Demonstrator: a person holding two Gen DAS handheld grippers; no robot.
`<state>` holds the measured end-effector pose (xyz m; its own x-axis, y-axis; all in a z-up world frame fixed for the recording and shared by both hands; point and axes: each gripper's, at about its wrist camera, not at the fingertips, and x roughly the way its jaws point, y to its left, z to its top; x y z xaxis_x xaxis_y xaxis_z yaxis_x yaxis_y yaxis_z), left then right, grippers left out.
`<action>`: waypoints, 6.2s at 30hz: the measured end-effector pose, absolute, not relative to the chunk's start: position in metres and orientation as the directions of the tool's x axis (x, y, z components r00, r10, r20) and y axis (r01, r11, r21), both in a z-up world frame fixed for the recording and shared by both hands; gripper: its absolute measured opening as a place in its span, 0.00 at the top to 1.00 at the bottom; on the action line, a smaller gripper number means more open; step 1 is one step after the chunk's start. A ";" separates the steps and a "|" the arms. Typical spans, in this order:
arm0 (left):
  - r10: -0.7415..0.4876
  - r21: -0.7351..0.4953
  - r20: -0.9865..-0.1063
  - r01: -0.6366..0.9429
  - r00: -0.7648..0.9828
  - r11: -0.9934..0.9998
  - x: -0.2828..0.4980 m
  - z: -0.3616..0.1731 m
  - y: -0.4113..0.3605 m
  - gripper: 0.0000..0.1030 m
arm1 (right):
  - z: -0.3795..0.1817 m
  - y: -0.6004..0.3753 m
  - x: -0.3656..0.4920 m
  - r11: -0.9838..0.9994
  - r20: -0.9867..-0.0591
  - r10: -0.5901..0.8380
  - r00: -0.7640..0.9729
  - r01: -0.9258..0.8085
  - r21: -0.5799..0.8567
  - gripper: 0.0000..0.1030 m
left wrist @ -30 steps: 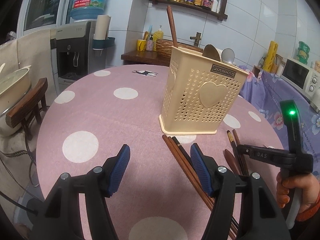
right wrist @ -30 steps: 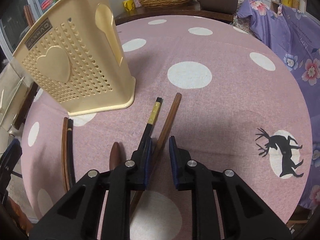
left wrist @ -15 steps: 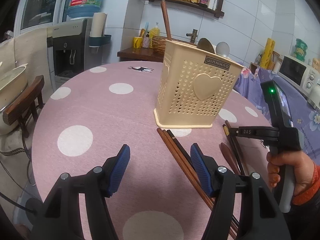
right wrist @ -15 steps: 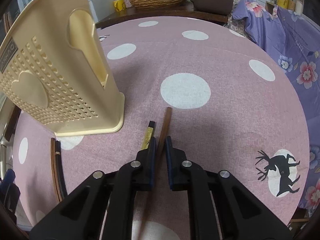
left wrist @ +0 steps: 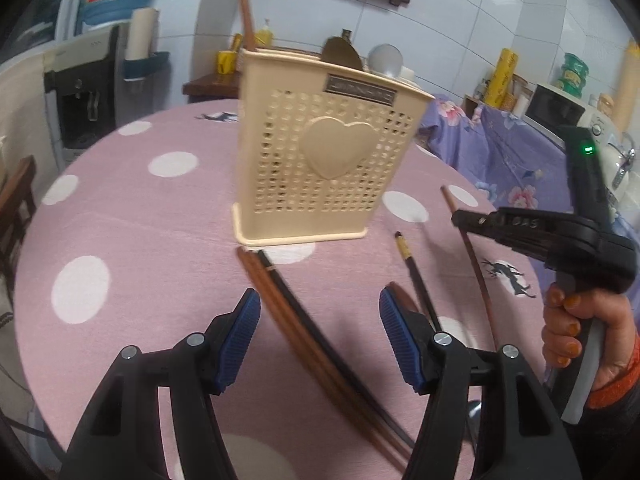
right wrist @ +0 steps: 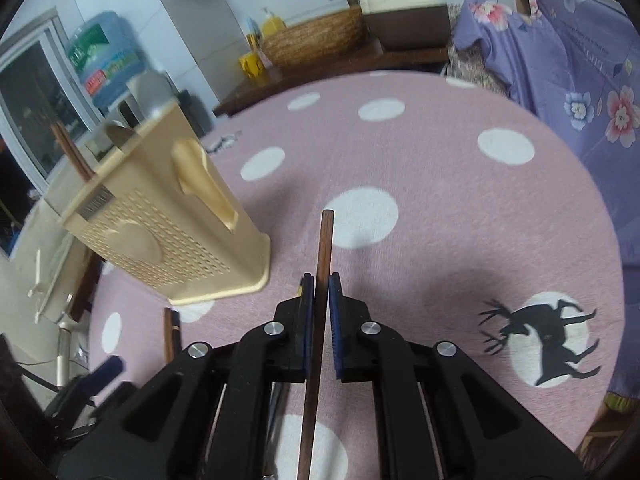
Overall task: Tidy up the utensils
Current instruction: 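Grasp the black gold-tipped chopstick with the left gripper while the right gripper holds its chopstick, then lift and carry both chopsticks upright over the beige holder with both grippers, then lower both chopsticks into the holder and open both grippers, then reach the right gripper to the wooden-handled steel spoon while the left gripper approaches a wooden chopstick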
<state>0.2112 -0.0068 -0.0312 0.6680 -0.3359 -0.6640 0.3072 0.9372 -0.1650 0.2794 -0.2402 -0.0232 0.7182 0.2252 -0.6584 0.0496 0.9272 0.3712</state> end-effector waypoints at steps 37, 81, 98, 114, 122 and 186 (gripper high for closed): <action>-0.214 0.035 -0.848 0.454 0.485 0.890 0.290 -0.073 -0.152 0.80 | 0.055 -0.281 0.182 0.931 -0.396 0.223 0.891 -0.074 0.358 0.93; -0.437 -0.155 -0.528 0.423 0.728 0.893 0.201 0.056 -0.057 0.92 | 0.066 -0.267 0.178 0.924 -0.377 0.293 0.879 -0.160 0.347 0.93; -0.454 -0.205 -0.437 0.406 0.777 0.891 0.183 0.077 -0.019 0.92 | 0.081 -0.245 0.184 0.934 -0.371 0.311 0.875 -0.210 0.289 0.93; -0.436 -0.164 -0.323 0.404 0.840 0.900 0.200 0.149 0.000 0.92 | 0.169 -0.229 0.212 0.919 -0.256 0.372 0.892 -0.316 0.234 0.93; -0.363 -0.176 -0.217 0.329 0.906 0.928 0.230 0.212 0.016 0.92 | 0.236 -0.214 0.247 0.932 -0.109 0.322 0.941 -0.294 0.209 0.93; -0.168 -0.101 -0.687 0.135 0.707 0.986 0.196 -0.033 0.023 0.37 | -0.021 -0.189 0.228 0.968 -0.635 0.251 0.730 -0.179 0.177 0.54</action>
